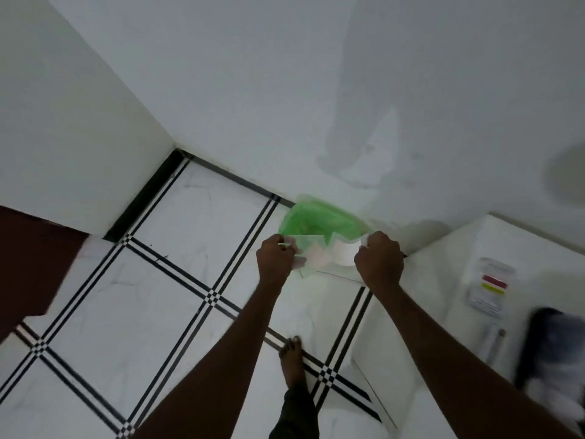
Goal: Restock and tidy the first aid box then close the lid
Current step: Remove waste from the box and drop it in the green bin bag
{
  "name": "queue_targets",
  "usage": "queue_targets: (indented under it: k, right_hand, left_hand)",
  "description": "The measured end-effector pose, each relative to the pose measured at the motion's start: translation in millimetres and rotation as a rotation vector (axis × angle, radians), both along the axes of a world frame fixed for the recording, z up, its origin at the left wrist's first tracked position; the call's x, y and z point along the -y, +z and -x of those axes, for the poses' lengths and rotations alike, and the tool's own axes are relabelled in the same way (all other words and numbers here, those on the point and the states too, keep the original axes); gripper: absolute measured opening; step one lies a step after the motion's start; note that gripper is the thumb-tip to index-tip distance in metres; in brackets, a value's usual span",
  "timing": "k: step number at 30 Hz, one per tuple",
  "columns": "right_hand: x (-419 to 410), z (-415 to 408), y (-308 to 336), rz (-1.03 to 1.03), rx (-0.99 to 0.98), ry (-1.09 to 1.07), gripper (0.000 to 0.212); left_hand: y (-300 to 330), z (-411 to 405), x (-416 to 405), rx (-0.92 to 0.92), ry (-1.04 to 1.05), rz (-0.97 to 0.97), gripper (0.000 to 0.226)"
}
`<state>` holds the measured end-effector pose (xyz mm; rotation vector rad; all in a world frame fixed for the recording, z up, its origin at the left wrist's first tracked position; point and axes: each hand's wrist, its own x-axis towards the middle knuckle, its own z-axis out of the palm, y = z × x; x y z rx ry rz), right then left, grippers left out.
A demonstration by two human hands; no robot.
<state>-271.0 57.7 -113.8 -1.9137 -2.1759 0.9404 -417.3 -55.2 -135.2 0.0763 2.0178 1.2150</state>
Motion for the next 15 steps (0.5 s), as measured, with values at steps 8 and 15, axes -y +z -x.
queue_targets:
  k: [8,15]
  right_hand:
    - [-49,95,-207,0.389,-0.027,-0.319,0.014]
    - [-41,113,-269,0.701,-0.326,-0.558,0.007]
  left_hand:
    - [-194,67,-64,0.212,0.045,0.071,0.026]
    - [-255,69,-68,0.266,-0.042,0.142,0.029]
